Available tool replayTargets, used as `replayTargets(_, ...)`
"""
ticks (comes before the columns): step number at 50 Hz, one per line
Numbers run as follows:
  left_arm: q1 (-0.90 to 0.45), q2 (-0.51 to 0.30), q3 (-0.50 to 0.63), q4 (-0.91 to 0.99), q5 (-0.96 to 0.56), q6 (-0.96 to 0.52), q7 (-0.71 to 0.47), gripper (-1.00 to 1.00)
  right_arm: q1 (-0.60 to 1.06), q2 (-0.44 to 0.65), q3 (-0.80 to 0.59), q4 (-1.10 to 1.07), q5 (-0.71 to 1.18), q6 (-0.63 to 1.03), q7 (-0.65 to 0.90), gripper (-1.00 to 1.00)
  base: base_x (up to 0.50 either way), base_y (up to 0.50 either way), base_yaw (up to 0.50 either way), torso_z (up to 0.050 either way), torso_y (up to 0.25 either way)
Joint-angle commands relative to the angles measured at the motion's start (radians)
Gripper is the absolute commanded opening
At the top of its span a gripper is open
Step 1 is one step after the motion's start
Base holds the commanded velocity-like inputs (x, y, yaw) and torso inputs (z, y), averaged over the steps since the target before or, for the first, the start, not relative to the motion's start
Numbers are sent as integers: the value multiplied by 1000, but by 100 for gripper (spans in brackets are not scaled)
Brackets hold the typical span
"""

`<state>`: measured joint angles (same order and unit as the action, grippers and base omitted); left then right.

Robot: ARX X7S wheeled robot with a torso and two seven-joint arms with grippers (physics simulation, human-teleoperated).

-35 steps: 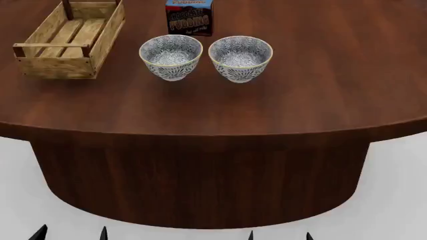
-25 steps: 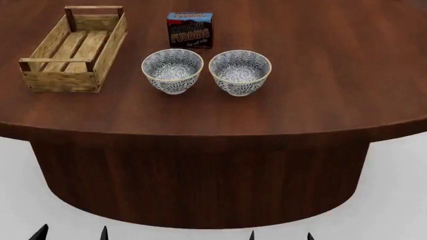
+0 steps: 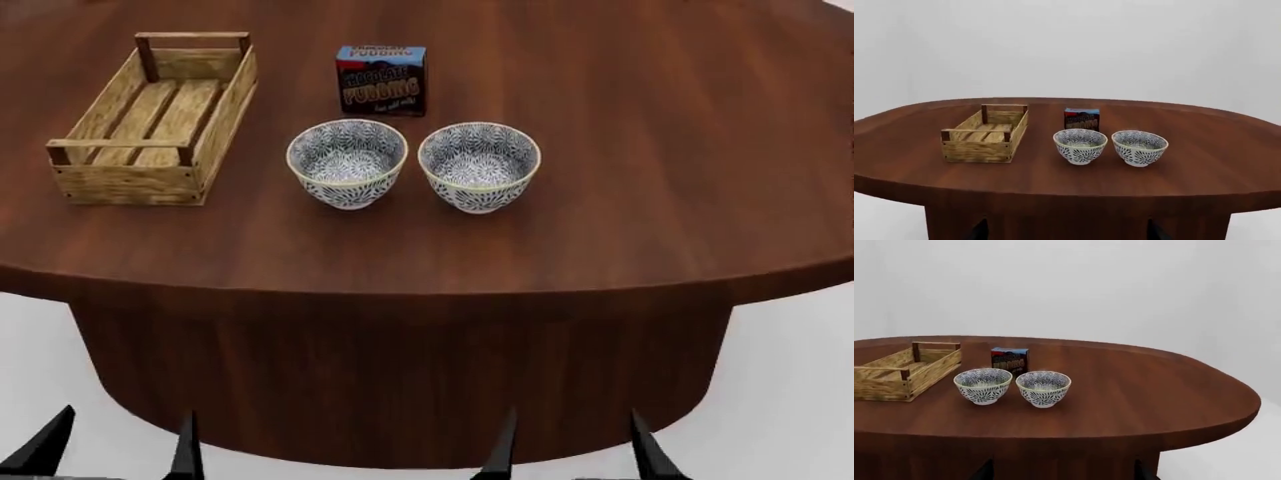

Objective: Stack the left bowl on the right bowl and place them in the tray.

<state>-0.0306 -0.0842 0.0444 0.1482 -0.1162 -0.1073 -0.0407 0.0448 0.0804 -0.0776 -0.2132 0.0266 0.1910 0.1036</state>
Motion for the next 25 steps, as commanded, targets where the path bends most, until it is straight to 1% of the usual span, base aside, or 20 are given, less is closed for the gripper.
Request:
replayTargets(1,-102,-34,-18,193,-66,-213,-36,100,96,44,3,-255,-4,242,23,100,0,0,0,50,0)
replayTargets(5,-153,-45,-21,231,-79,-271,-49,100,135,57,20,-328,8,320,23,100,0,0,0,50,0)
replayTargets(13,-244,-56,-27,270,-104,-355,-67,100,194,76,48,-356,38,391,16,100,0,0,0,50,0)
replayTargets(17,-250,-57,-24,240,-97,-332,-72,100,192,83,65,-333,60,361,3,100,0,0,0,50,0)
replayTargets(20,-248,-63,-9,215,-81,-309,-71,100,195,93,50,-336,49,378,6,100,0,0,0,50,0)
replayTargets(22,-245,-64,-4,204,-74,-295,-74,100,198,95,46,-342,49,390,7,100,246,453,0,50,0)
replayTargets(24,-249,-71,5,216,-72,-340,-81,100,202,97,36,-350,44,401,10,100,260,496,0,50,0)
replayTargets(25,-247,-70,0,216,-80,-330,-76,100,203,97,33,-354,44,407,11,100,266,496,0,0,0)
